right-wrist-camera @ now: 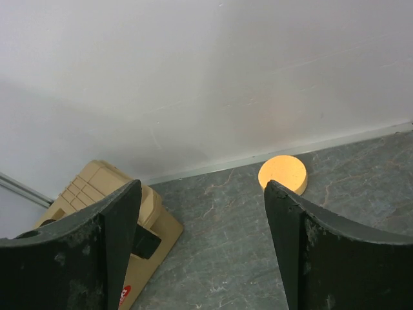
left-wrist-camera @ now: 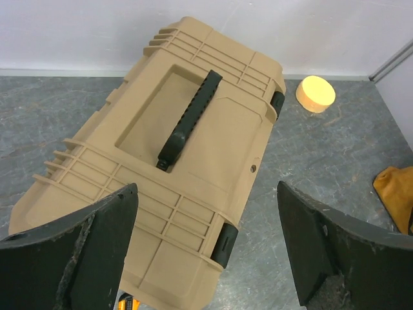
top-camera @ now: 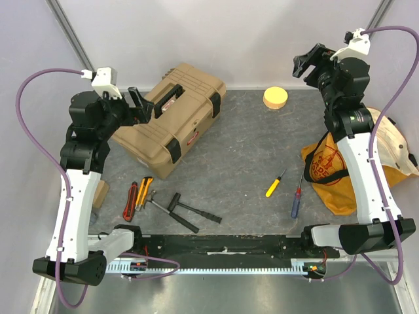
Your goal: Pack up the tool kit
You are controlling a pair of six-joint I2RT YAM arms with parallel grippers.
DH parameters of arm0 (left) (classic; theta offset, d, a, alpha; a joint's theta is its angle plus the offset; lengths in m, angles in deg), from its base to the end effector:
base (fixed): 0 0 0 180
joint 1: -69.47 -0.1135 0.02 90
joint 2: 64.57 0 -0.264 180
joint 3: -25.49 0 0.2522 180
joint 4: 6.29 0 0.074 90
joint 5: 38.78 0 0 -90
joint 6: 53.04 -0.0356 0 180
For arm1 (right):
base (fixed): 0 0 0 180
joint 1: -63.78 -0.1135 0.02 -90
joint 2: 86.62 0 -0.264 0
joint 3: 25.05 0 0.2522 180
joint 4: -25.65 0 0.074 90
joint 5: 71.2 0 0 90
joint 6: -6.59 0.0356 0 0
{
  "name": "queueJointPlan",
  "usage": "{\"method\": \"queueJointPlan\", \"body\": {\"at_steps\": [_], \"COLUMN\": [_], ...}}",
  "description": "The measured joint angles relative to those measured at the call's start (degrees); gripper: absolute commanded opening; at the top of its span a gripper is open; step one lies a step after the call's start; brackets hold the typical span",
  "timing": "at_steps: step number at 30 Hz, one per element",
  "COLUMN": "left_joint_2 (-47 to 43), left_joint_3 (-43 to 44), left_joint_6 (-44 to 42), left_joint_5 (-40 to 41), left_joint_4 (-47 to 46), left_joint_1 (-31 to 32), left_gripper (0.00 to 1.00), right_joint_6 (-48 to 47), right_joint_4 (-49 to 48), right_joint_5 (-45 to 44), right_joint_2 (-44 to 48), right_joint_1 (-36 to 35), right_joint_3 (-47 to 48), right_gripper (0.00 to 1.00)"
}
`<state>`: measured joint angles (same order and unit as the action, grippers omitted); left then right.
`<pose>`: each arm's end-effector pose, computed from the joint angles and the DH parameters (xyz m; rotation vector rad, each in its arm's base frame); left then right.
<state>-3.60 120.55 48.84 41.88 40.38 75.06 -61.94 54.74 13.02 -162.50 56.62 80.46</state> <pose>0.2057 -0.0259 0.4619 0.0189 1.8020 -0.3641 0.2825 0.0319 0.4952 0.2746 1.5458 0.3147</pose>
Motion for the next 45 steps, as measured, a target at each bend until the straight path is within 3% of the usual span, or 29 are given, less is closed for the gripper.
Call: {"method": "queueJointPlan", "body": {"at_steps": [3, 15, 26, 45], "left_joint_2": [-0.02, 0.33, 15.67, 31.45], "left_joint_3": [-0.04, -1.99, -0.59, 8.35], "left_joint_6": [-0.02, -1.31, -6.10, -19.06], "left_joint_5": [-1.03, -6.19, -5.73, -10.88], "left_joint_4": [-0.04, -0.50, -3.56, -6.67], "left_joint_1": [0.00, 0.02, 0.00, 0.00], "left_gripper": [0.99, 0.99, 0.96, 0.74], "right_joint_6": [0.17, 0.00, -2.56, -3.48], "right_joint_4": [0.17, 1.11, 2.08, 2.73], "right_joint_5": [0.31, 9.01, 14.51, 14.01], "right_joint_2": [0.00, -0.20, -1.60, -1.66], "right_joint_1": [0.00, 0.00, -5.70, -8.02], "right_joint_3": [-0.35, -0.37, -5.11, -9.03], "right_gripper": [0.84, 0.81, 0.81, 0.82]}}
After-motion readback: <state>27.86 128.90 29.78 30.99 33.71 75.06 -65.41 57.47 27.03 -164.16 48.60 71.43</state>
